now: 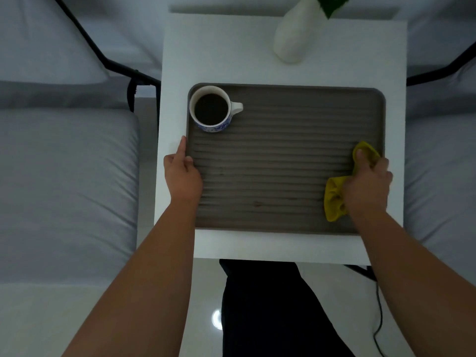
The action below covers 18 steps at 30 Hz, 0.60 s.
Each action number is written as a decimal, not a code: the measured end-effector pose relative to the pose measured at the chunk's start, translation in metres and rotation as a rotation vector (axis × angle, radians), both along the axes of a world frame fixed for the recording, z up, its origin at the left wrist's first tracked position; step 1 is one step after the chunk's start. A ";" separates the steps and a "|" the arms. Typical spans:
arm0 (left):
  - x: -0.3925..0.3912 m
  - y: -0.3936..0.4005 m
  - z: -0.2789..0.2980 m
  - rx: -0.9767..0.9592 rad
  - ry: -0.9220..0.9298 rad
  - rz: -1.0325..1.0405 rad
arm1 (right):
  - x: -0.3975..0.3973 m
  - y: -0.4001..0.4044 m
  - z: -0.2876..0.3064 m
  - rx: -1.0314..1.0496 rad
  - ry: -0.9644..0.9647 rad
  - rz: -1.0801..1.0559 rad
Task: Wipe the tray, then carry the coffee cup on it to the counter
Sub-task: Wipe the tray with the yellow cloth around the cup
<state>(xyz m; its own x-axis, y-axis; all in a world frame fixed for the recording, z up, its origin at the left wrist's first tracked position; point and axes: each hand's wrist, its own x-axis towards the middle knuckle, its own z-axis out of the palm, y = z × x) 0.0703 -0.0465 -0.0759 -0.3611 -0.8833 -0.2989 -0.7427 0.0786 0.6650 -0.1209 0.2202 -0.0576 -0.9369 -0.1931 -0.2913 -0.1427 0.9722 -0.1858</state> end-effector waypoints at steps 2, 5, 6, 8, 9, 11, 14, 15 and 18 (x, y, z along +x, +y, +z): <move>0.000 -0.001 0.000 0.004 0.001 -0.003 | 0.009 -0.007 0.002 -0.030 0.012 -0.034; 0.001 -0.003 0.000 0.030 0.001 -0.007 | 0.031 -0.041 0.001 -0.054 0.022 0.012; 0.002 -0.004 -0.001 0.033 0.002 -0.011 | 0.041 -0.054 -0.002 -0.045 0.029 0.059; 0.003 -0.005 -0.002 0.030 0.003 -0.022 | 0.065 -0.081 -0.005 -0.040 0.018 0.173; 0.004 -0.005 -0.002 0.032 0.009 -0.026 | 0.077 -0.096 -0.005 -0.041 -0.001 0.234; 0.005 -0.006 -0.003 0.050 0.019 -0.026 | 0.097 -0.124 -0.001 -0.069 -0.041 0.361; 0.005 -0.007 -0.004 0.095 0.026 -0.008 | 0.118 -0.166 0.007 -0.109 -0.098 0.537; 0.005 -0.008 -0.003 0.112 0.032 -0.004 | 0.123 -0.177 0.009 -0.117 -0.098 0.589; 0.006 -0.011 -0.005 0.146 0.061 -0.005 | 0.127 -0.199 0.011 -0.088 -0.098 0.719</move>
